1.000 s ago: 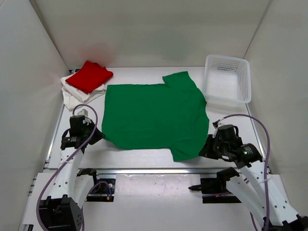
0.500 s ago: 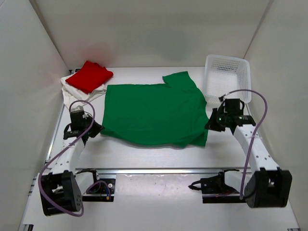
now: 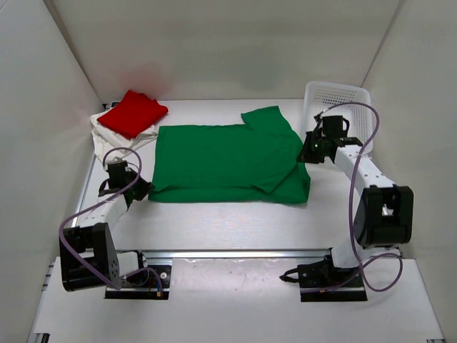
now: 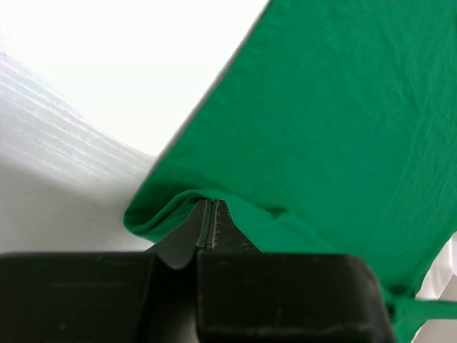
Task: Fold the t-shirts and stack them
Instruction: Fold the flattened tshirt in 1/3 of the way
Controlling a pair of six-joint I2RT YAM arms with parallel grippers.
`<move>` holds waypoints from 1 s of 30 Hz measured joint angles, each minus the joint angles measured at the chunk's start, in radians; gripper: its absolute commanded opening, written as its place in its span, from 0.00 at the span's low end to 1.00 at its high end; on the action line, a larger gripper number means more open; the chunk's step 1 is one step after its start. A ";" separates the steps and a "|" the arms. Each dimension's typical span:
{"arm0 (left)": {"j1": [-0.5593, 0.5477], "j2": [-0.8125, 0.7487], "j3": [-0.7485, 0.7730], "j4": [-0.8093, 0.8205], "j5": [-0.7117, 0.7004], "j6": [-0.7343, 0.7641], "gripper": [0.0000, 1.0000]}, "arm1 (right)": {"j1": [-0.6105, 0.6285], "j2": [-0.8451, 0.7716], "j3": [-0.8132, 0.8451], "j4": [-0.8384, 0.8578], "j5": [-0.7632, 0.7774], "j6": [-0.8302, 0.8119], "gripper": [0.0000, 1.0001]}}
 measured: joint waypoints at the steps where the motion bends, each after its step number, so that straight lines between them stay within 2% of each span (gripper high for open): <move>1: 0.003 0.011 0.000 0.007 0.000 -0.002 0.00 | 0.004 0.029 0.029 0.001 0.001 -0.006 0.00; 8: 0.020 0.063 0.000 0.033 0.000 -0.019 0.00 | 0.014 0.204 0.187 0.021 0.008 -0.026 0.00; 17: 0.035 0.121 0.003 0.075 0.008 -0.052 0.00 | 0.021 0.314 0.280 0.030 0.031 -0.036 0.00; 26: 0.047 0.136 0.007 0.113 0.030 -0.080 0.07 | 0.035 0.370 0.324 0.055 0.070 -0.037 0.00; 29: 0.039 0.146 0.030 0.122 0.031 -0.086 0.13 | 0.036 0.370 0.324 0.060 0.077 -0.037 0.00; 30: 0.035 0.150 0.042 0.128 0.031 -0.087 0.18 | 0.036 0.370 0.324 0.059 0.079 -0.036 0.00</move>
